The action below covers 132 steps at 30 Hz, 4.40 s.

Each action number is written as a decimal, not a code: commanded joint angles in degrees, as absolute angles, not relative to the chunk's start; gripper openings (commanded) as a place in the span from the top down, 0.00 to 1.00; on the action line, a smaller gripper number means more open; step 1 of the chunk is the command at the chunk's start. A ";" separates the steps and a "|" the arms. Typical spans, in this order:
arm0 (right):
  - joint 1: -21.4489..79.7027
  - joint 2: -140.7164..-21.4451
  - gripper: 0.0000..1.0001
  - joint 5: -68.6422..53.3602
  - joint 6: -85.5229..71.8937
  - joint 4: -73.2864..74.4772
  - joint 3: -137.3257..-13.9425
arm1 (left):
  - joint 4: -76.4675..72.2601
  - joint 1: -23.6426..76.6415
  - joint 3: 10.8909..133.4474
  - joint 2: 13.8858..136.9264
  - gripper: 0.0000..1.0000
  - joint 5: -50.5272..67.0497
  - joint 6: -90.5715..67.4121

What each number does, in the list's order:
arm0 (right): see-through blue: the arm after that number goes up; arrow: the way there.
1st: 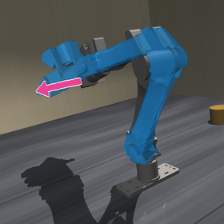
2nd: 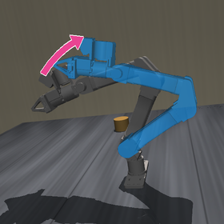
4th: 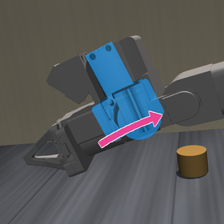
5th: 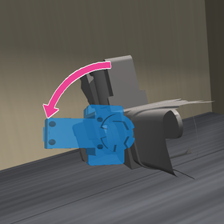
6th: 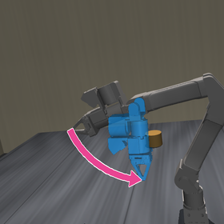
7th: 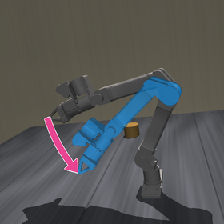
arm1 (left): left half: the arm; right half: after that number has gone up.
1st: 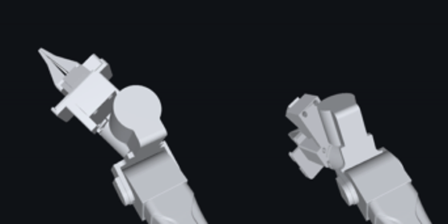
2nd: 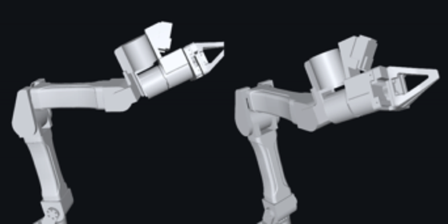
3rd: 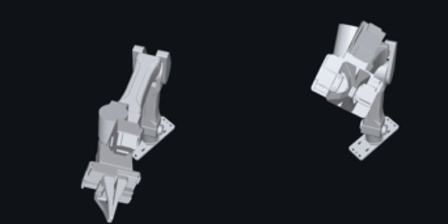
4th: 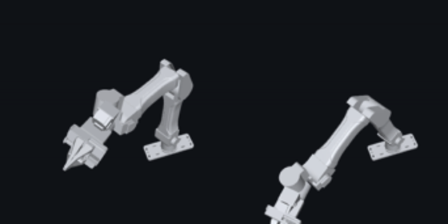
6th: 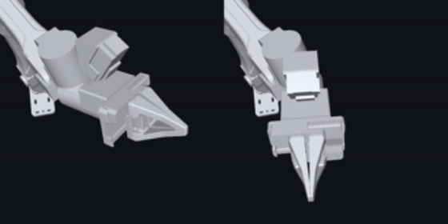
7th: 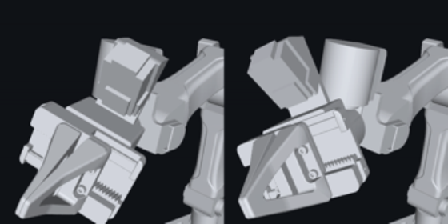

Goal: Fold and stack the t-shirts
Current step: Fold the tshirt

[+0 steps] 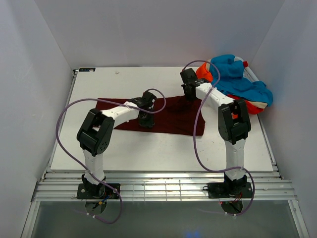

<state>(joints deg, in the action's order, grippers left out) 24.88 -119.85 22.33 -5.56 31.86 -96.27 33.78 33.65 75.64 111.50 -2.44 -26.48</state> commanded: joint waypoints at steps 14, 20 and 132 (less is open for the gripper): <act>21.18 -125.25 0.57 26.80 -4.39 32.44 -105.49 | 39.02 35.77 70.40 110.13 0.76 -2.64 -28.56; 21.53 -111.90 0.57 21.81 -6.24 28.39 -95.55 | 39.02 36.12 73.12 108.90 0.75 -4.91 -29.62; 23.20 -62.50 0.92 16.43 -13.45 29.00 -67.24 | 48.43 34.81 122.96 140.36 1.00 -17.49 -17.84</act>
